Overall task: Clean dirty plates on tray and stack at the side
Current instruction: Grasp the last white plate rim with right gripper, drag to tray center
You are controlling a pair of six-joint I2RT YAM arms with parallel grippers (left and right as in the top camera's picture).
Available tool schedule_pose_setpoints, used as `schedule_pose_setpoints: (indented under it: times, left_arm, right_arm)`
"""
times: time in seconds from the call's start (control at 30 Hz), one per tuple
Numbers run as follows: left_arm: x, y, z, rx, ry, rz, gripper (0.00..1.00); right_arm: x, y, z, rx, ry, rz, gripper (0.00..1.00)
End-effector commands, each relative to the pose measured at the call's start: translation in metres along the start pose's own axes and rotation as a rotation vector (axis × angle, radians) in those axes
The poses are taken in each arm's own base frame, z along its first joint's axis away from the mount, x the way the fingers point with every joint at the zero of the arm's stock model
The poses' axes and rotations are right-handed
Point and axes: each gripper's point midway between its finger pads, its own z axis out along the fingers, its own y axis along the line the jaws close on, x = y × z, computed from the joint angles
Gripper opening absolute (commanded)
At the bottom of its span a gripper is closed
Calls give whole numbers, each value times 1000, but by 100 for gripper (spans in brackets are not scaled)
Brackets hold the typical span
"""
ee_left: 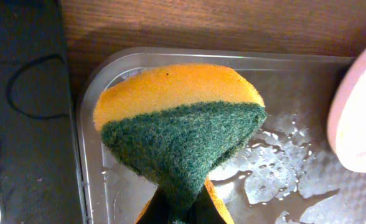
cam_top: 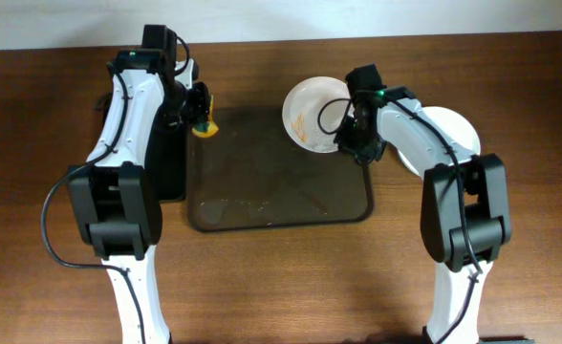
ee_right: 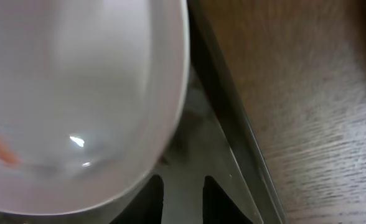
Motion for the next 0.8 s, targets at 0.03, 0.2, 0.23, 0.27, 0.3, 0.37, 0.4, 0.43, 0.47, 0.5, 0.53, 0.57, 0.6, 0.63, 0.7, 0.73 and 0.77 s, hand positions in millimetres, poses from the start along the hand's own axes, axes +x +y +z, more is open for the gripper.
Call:
schedule_pose_setpoints:
  times: [0.03,0.2,0.23,0.27,0.3,0.37,0.4,0.43,0.47,0.5,0.53,0.57,0.6,0.63,0.7,0.73,0.77]
  left_arm:
    - [0,3,12,-9,18,4,1]
    - [1,3,12,-9,18,3,0]
    - [0,3,12,-9,18,4,0]
    - [1,2,12,-9,18,4,0]
    - [1,3,12,-9,18,3,0]
    - [0,3,12,-9,18,4,0]
    - [0,3,12,-9,18,4,0]
    - [0,3,12,-9,18,4,1]
    - [1,2,12,-9,18,4,1]
    - [1,2,12,-9,18,4,1]
    - [1,2,12,-9,18,4,0]
    - [0,3,12,-9,18,4,0]
    - [1,2,12,-9,18,4,1]
    - [1,2,12,-9,18,4,1]
    - [1,2,12,-9,18,4,1]
    - [1,2,12,-9,18,4,0]
    - [0,3,12,-9,18,4,1]
  right_arm:
    - [27,1,11,62,59,-40,23]
    - [38,17,7,50,54,-107,18]
    - [35,22,1,39,35,-112,18]
    - [29,25,-7,32,10,-113,18]
    - [22,27,-15,28,-22,-113,18]
    - [4,29,-32,34,-99,-106,25]
    - [-2,28,-34,39,-121,-100,26]
    - [-8,27,-35,38,-138,-90,28]
    - [-12,23,-33,40,-141,-61,29]
    - [-13,20,-29,47,-138,-36,30]
    - [-14,18,-25,52,-133,-26,29]
    - [-14,17,-21,54,-131,-25,30]
    - [-14,17,-18,56,-129,-25,30]
    - [-13,16,-14,59,-124,-17,30]
    - [-13,16,-6,63,-120,-15,33]
    - [-13,17,-2,61,-115,-16,33]
    - [-12,16,3,65,-109,-16,34]
